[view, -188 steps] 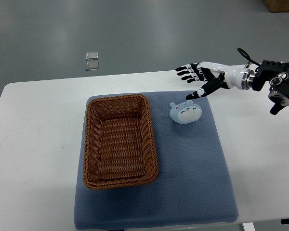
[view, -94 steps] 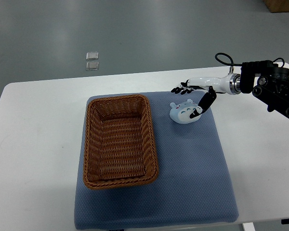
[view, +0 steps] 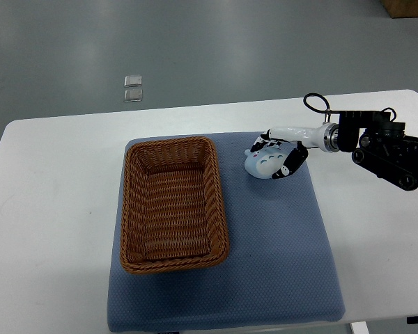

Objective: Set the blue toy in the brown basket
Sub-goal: 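Lift the toy with the right hand and carry it over the basket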

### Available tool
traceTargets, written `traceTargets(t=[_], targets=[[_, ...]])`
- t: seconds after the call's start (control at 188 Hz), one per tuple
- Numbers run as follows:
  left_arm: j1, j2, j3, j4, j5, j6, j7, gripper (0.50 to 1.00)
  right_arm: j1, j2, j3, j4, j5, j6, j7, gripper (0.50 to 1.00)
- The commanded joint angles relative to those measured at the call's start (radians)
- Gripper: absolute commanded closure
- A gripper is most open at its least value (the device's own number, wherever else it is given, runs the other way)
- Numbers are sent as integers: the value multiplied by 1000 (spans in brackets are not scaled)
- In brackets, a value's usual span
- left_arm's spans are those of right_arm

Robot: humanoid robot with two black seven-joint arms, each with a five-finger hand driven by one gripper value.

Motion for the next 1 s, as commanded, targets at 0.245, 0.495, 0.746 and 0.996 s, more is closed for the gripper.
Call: traceTargets(t=[0.245,0.495,0.746,0.996], targets=[[0,0,0,0,0,0,0,500,18,-8,20,16,23,4,84,1000],[0,0,0,0,0,0,0,500,94,-17,81,111,101,24,172,1000],[0,0,0,0,0,0,-2,500,171,115,20,116,61,15,160,1000],[0,0,0,0,0,0,0,500,235,224,-88,108,61,12,158,1000]])
